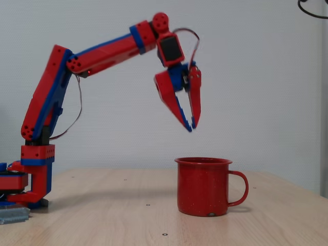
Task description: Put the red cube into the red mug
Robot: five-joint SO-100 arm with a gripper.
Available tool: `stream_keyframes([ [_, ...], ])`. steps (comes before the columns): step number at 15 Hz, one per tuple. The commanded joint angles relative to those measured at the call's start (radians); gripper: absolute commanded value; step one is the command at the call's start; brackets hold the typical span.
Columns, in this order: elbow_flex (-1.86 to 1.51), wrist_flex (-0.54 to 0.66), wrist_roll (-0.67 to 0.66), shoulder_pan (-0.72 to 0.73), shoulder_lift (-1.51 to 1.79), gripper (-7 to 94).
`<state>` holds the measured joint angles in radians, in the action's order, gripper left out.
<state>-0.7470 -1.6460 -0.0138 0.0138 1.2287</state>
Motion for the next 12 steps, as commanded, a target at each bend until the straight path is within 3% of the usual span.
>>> stream_keyframes([
  [1,0.044,-0.025,0.006,-0.021,0.195,0],
  [5,0.011,-0.078,0.003,-0.023,0.385,0],
  [8,-0.216,-0.032,-0.018,-0.014,0.603,0],
  [10,-0.52,0.101,-0.049,-0.029,0.793,0],
  [12,-0.931,0.341,-0.112,-0.052,1.02,0],
])
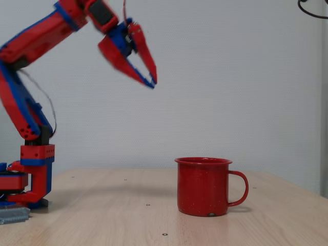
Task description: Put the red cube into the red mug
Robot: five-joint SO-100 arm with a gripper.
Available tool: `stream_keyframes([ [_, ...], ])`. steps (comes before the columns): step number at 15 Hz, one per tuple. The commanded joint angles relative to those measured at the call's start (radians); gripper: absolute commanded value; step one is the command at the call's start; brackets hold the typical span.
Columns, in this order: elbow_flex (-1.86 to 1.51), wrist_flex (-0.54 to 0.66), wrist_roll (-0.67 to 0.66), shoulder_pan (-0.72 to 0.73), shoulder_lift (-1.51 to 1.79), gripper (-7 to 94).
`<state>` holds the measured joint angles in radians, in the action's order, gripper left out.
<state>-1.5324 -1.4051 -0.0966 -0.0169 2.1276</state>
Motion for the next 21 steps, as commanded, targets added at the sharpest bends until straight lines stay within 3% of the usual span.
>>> stream_keyframes([
  [1,-0.388,0.256,-0.095,-0.025,0.239,0],
  [3,-0.821,0.485,-0.135,-0.012,0.434,0],
  [6,-1.299,0.586,-0.055,0.071,0.726,0],
  [9,-1.536,0.387,0.049,0.132,1.124,0],
  [11,-1.56,0.258,0.097,0.149,1.206,0],
  [21,-1.566,0.258,0.095,0.158,1.206,0],
])
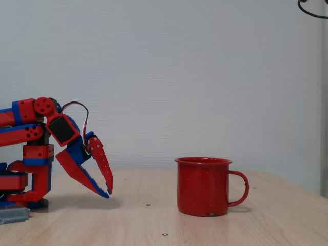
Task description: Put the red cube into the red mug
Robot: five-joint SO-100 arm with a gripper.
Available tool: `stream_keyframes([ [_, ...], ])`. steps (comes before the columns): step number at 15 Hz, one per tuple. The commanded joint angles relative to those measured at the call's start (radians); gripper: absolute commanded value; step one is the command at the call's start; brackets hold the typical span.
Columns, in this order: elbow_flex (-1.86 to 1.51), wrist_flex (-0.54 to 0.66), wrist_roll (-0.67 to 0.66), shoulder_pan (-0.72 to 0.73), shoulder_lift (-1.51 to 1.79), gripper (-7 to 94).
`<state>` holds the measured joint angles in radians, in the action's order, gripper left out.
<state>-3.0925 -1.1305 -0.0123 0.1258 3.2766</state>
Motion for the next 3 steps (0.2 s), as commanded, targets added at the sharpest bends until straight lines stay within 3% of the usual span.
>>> stream_keyframes([
  [1,-0.006,-0.017,0.011,0.015,0.057,0],
  [3,-0.006,-0.017,0.011,0.015,0.057,0],
])
